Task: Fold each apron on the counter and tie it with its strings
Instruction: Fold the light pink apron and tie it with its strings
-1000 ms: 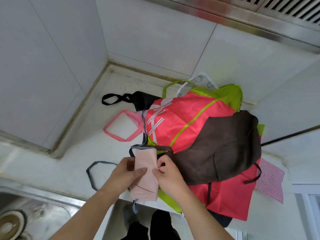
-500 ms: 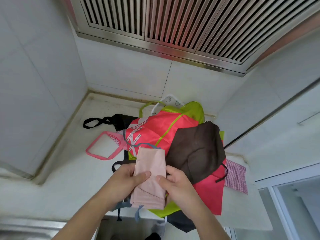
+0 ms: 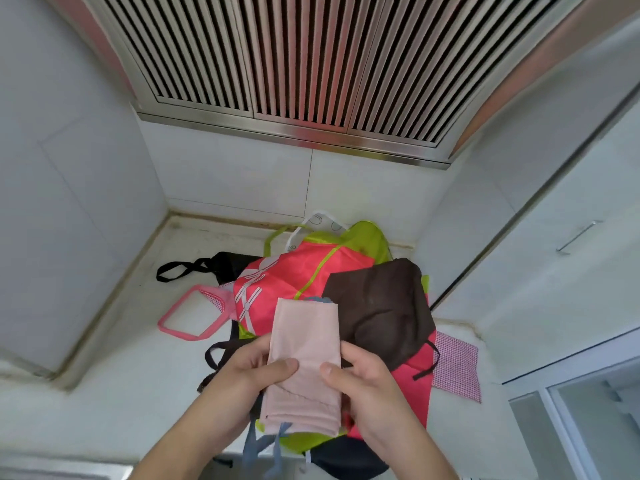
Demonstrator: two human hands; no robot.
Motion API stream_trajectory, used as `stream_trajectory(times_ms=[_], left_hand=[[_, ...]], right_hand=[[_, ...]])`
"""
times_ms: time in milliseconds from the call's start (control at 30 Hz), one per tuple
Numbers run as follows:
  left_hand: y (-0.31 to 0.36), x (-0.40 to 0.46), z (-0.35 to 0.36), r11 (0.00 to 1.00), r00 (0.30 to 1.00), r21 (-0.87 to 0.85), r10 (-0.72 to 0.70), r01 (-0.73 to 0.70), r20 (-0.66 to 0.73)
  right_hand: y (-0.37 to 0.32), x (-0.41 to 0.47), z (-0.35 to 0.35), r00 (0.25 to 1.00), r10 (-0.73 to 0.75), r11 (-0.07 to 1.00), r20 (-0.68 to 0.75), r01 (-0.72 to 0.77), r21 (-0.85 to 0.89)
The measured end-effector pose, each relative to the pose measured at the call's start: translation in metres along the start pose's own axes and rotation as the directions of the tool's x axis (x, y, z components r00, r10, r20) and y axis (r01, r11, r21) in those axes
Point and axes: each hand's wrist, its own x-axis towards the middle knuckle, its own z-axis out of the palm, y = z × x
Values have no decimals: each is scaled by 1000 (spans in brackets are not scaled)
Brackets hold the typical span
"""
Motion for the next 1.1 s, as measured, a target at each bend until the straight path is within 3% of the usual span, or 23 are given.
stream_trajectory(times_ms=[200, 300, 400, 600, 767, 933, 1033, 1100], left_hand=[[-10, -9, 62, 955, 994, -280, 110, -98, 27], [-13, -11, 89, 906, 992, -403, 116, -126, -49], [-22, -10, 101, 905, 987, -396, 157, -158, -36], [-29, -12, 107, 928, 997, -371, 51, -27, 54], [-23, -11, 121, 992, 992, 25, 127, -127, 7], [-17, -9, 125, 957, 981, 231, 188, -173, -43], [-20, -9, 128, 909, 961, 360, 260, -210, -93], [-21, -10, 134, 901, 951, 369, 287, -227, -118]], right_hand=[[-6, -16, -39, 997, 15, 981, 74, -29, 192], [-12, -23, -51, 995, -16, 957, 102, -15, 290], [-12, -27, -65, 992, -47, 953, 116, 9, 303], [-18, -39, -87, 998, -57, 972, 33, 48, 229], [-32, -46, -100, 985, -174, 984, 4, 174, -42], [-47, -57, -104, 989, -102, 994, 106, 106, -33], [-40, -57, -99, 978, -207, 918, 1, 195, -346], [-39, -57, -95, 961, -275, 872, -41, 231, -431]])
